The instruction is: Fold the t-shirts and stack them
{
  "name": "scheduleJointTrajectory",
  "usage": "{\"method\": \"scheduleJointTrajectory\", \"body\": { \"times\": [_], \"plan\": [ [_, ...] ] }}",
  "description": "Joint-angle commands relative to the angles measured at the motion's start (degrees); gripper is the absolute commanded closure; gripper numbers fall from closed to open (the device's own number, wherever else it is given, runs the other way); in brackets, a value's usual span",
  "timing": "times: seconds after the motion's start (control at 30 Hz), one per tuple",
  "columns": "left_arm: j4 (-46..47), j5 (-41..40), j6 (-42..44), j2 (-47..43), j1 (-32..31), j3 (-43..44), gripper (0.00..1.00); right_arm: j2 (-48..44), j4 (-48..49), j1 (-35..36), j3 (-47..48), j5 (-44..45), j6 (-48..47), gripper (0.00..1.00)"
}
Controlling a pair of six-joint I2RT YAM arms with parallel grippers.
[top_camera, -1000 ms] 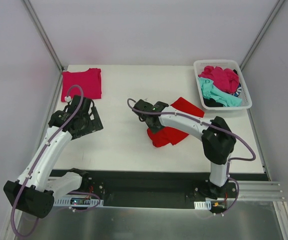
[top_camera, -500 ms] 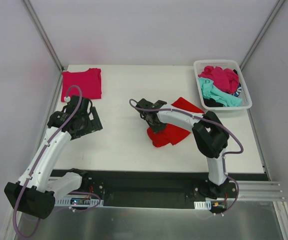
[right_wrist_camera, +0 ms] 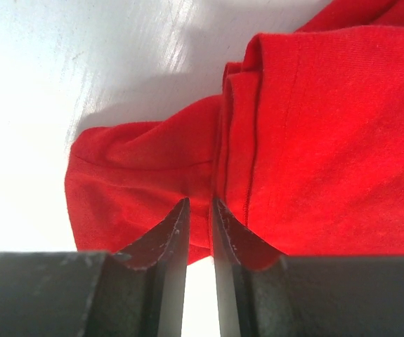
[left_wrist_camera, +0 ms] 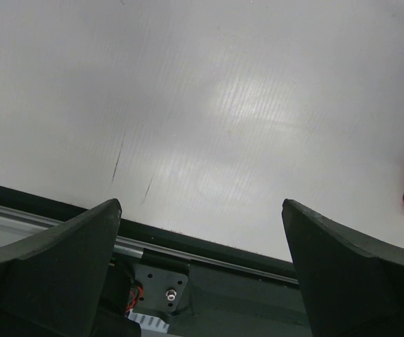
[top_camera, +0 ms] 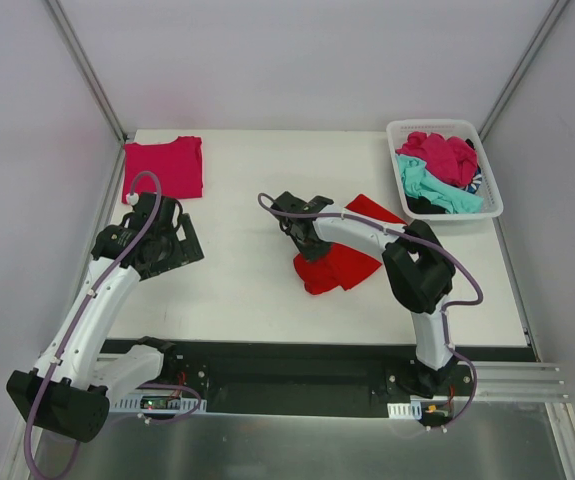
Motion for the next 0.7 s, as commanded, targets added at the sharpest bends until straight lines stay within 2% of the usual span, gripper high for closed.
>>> {"method": "scheduleJointTrajectory", "body": {
  "times": [0.0,0.67],
  "plan": [
    [-0.86,0.72,0.99,-0.98,0.37,0.53,0.01,-1.8,-1.74,-0.02,1.54,1.45,-0.99,0.78],
    [-1.12,0.99,1.16,-1.6,0.29,0.09,0.01,-3.55,-1.13,-2.66,-0.75,1.89,-2.13,0.8]
  ]
}}
